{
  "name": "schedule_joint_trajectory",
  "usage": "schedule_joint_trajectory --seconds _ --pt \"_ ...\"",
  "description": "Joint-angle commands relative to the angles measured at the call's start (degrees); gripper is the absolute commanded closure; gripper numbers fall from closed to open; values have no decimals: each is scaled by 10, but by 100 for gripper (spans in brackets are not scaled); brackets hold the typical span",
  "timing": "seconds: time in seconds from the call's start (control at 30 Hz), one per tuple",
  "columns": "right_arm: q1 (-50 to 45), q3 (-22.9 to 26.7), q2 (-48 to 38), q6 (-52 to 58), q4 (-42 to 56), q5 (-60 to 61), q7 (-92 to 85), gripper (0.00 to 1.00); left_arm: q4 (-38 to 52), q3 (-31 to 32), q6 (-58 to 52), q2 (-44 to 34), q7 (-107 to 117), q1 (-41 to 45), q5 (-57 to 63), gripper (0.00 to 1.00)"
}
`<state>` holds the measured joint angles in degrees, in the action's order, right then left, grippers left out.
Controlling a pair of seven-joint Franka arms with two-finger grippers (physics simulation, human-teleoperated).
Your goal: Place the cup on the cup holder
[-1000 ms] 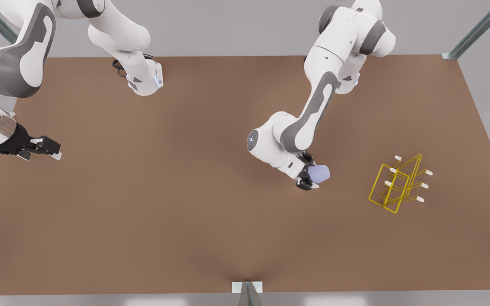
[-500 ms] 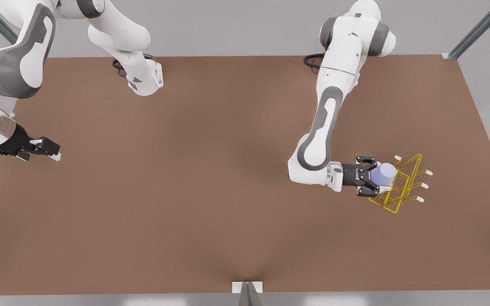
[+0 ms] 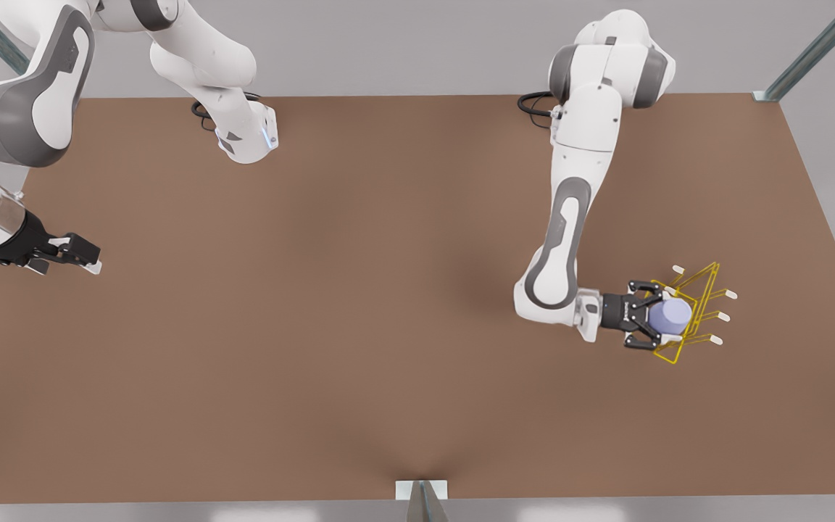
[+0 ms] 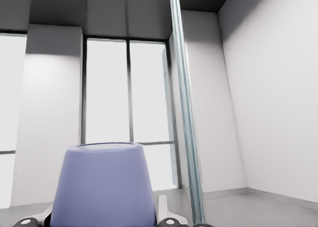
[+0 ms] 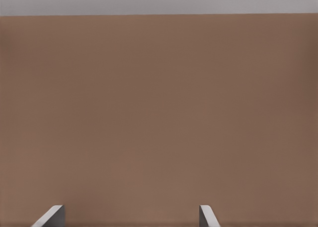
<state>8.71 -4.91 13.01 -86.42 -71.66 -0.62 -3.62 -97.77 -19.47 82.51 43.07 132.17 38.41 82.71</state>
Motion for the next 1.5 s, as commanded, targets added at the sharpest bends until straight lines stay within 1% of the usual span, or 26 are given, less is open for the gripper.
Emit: schedule_joint_trajectory --seconds 0.0,0.23,0.5,0.67,1.13,1.3,1.33,1.47 --pt "0 0 -1 1 0 -1 -1 0 -13 0 2 -4 -7 0 6 22" --pt "0 0 -1 0 0 -1 0 0 -46 1 -8 -15 8 4 6 22" --pt "0 0 -1 0 0 -1 0 0 -45 1 -9 -2 19 3 6 22" --pt "0 0 -1 0 0 0 0 0 -66 1 -14 -9 19 4 6 22" --pt "0 0 -1 -1 0 -2 0 0 -62 1 -2 25 40 -13 18 22" --pt "1 1 1 -8 0 -3 0 0 -65 1 -4 24 40 -13 18 22" --pt "2 1 1 -24 0 2 0 0 -66 1 -5 24 40 -13 18 22" --pt "-1 0 -1 -20 -1 3 0 0 -67 2 -6 25 41 -12 17 22"
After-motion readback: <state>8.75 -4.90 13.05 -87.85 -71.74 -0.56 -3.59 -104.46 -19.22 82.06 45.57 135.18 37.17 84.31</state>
